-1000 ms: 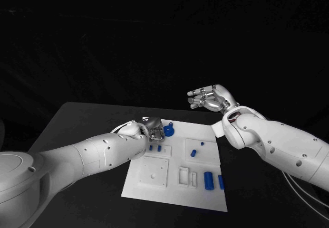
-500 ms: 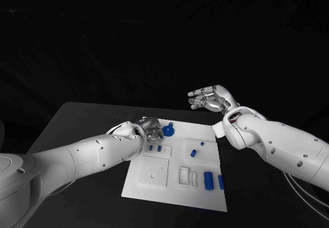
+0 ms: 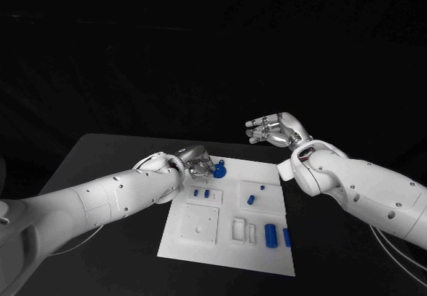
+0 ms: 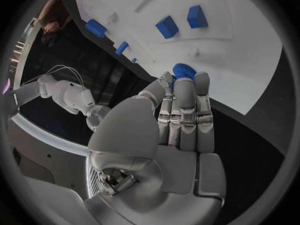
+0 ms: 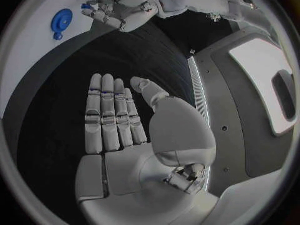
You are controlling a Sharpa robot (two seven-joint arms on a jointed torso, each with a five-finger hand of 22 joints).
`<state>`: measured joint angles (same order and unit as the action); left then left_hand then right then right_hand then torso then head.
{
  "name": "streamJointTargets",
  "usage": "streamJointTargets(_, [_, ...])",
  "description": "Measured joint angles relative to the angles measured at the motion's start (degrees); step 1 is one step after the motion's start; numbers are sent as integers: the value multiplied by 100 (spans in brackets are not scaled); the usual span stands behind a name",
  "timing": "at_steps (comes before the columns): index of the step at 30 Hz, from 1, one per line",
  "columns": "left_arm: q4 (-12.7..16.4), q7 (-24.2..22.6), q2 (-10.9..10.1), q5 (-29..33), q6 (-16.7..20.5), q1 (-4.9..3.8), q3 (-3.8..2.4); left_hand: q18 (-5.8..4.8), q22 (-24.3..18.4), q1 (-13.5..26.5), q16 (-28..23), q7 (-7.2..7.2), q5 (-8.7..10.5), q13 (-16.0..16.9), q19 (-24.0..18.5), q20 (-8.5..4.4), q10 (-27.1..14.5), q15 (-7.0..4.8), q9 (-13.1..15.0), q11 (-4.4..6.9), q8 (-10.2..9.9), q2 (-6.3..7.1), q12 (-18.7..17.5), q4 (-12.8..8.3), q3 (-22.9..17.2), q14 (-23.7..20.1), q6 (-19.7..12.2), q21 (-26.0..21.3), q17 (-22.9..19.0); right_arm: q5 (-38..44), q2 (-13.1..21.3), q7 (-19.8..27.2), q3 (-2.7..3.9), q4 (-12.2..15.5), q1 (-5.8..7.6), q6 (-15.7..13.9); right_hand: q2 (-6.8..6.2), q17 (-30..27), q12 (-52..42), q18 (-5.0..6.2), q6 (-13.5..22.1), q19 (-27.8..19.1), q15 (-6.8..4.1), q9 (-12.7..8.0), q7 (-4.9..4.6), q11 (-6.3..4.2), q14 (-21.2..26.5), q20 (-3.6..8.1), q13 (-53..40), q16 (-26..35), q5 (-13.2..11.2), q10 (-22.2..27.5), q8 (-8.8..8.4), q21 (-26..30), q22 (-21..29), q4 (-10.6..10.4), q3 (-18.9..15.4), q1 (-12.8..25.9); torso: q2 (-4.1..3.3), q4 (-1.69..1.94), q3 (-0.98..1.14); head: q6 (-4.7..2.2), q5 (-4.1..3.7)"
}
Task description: Assemble the parts on the task board
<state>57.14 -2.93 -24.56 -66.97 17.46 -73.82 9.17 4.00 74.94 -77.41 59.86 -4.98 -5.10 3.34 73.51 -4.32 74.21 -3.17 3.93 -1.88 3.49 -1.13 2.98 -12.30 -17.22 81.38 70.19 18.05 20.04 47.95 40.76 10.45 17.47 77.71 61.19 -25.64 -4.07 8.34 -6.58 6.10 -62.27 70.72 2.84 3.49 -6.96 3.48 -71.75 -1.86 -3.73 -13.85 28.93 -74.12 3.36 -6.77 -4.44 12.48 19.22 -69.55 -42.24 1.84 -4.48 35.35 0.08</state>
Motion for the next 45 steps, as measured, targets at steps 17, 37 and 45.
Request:
streamJointTargets(17, [-205, -963, -191, -538, -1027, -359, 17, 88, -1, -130, 0, -12, 31, -2, -22, 23, -12, 1, -2, -9, 1, -53, 17, -82, 76, 0, -31, 44, -20, -89, 48, 44, 0, -63, -6, 0, 0, -47, 74, -1, 25, -114, 33, 0, -25, 51, 75, -30, 6, 0, 59, 93, 0, 0, 18, 0, 0, 0, -1, -3, 4, 47, -45])
streamJointTargets(37, [-540, -1479, 6, -1113, -1216, -339, 386, 86, -3, -184, 0, -22, 74, 4, -65, 21, -42, 1, -10, -39, -1, -59, 15, -79, 111, -1, -62, 130, -35, -454, 7, 284, 27, -136, -6, -24, -46, -358, 247, 2, 63, -360, 120, 0, -63, 173, 200, -195, 26, 432, 109, 360, 0, 154, 38, -33, 367, 92, -5, -15, 0, 125, -48])
streamJointTargets(45, [-644, -1472, 63, -1177, -1216, -288, 396, 83, -3, -190, 0, -22, 74, 4, -64, 22, -42, 1, -21, -39, -1, -53, 15, -79, 111, -1, -62, 153, -39, -592, 0, 376, 34, -85, -6, -63, -68, -390, 246, 2, 63, -360, 150, 0, -63, 194, 169, -195, 26, 514, 109, 380, 0, 179, 38, -72, 406, 114, -2, -7, 0, 138, -55])
